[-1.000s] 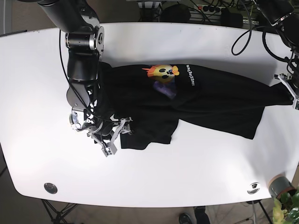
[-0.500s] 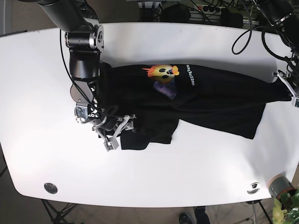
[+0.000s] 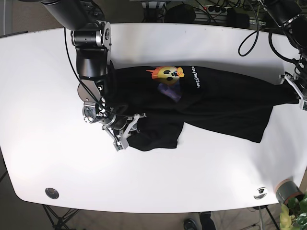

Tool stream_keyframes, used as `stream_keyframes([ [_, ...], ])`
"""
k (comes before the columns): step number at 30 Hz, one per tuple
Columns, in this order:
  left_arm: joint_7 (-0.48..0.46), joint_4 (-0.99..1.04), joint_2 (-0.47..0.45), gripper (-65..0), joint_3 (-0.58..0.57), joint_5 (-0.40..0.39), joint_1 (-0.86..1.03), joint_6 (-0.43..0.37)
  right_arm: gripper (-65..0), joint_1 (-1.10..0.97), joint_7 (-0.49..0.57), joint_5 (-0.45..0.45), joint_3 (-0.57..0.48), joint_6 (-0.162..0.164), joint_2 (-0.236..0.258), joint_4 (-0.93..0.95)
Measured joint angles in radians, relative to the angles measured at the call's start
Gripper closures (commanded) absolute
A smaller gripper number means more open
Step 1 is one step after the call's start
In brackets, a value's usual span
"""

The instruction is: Fold the T-shirt properly

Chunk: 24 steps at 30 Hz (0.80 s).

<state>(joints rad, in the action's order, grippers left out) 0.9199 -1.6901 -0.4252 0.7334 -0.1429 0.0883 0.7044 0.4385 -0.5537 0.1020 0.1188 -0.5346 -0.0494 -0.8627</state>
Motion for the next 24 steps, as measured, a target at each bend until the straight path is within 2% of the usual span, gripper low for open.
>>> stream_keyframes([
  [1,0.0,0.0,0.0,0.0,0.0,0.0,0.0,0.0,-1.6,0.0,-0.002,-0.003,0.0,0.002,0.0,0.0],
  [5,0.0,0.0,0.0,0.0,0.0,0.0,0.0,0.0,-1.9,-0.002,-0.008,-0.005,-0.001,0.003,0.0,-0.004],
  [10,0.001,-0.004,0.001,0.0,-0.003,0.0,-0.015,0.0,-2.1,-0.037,-0.096,-0.025,-0.003,0.004,-0.001,-0.124],
  [14,0.005,-0.038,0.003,0.0,-0.009,-0.001,-0.095,0.002,-2.1,-0.043,-0.174,-0.027,-0.003,0.006,0.008,-0.247],
  [22,0.005,-0.085,0.003,0.0,-0.138,0.002,-0.249,0.003,-2.1,0.046,-0.294,-0.027,-0.001,0.006,0.045,-0.431],
  [24,0.008,-0.089,0.0,0.0,-0.171,0.004,-0.292,0.003,-2.1,0.086,-0.322,-0.02,-0.008,-0.006,0.063,-0.447],
])
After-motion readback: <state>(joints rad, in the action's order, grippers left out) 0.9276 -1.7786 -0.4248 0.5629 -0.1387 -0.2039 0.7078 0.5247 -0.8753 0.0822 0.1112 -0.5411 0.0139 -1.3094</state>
